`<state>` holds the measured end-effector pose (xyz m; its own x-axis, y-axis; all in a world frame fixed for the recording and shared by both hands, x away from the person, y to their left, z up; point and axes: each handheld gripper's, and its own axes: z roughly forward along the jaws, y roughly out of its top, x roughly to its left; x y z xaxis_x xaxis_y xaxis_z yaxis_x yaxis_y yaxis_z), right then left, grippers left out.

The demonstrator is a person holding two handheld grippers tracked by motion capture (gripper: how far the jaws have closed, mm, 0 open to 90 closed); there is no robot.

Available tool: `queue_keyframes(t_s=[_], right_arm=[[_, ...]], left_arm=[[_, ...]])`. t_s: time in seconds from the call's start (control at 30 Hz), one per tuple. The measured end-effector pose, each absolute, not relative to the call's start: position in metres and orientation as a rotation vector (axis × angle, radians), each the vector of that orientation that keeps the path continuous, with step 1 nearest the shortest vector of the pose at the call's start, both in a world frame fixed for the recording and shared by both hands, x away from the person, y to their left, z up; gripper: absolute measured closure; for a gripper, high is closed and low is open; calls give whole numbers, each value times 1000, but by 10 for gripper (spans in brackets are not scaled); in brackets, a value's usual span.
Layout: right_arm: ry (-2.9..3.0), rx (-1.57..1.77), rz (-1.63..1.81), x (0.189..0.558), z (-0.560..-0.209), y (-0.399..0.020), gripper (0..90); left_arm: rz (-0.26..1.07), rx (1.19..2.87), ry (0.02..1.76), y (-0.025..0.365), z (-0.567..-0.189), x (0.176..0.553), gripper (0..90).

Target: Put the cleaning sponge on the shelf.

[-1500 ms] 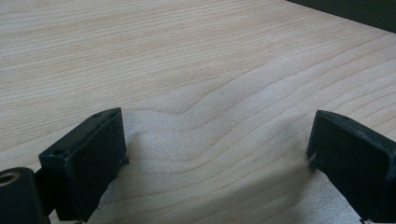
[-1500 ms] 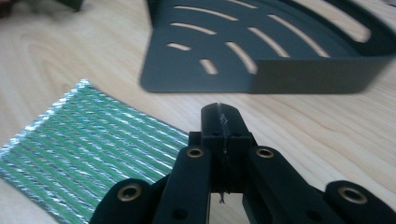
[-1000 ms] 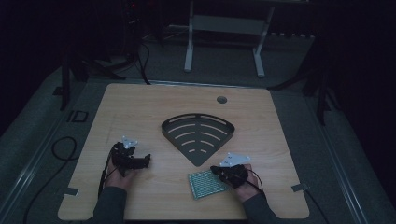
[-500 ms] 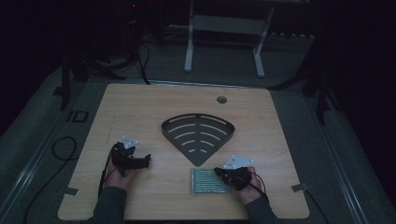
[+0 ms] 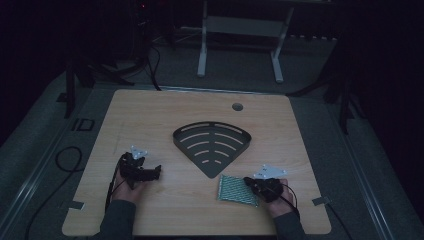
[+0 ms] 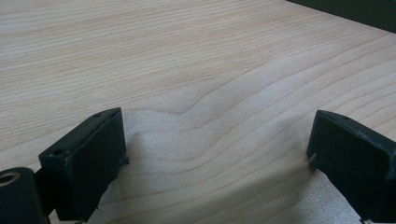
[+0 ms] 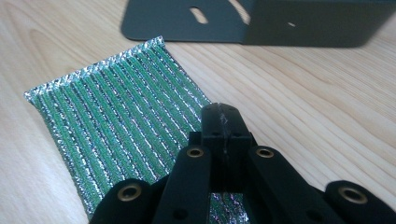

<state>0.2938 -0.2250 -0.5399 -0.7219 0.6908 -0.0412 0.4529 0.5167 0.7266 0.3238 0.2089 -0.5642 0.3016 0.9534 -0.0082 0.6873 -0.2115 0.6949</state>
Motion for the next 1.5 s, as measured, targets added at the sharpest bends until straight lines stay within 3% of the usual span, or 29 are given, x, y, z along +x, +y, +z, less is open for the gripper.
queue_keyframes(t_s=[0.5,0.87,1.5], right_arm=[[2482,1004,946,301,-528,-248,875],[2604,894,834,322,-502,-238,828],[2867,730,593,349,-493,-223,776]], left_arm=[[578,1979,1454,209,-564,324,48],[578,1978,1455,209,-564,324,48],[577,1977,1455,209,-564,324,48]])
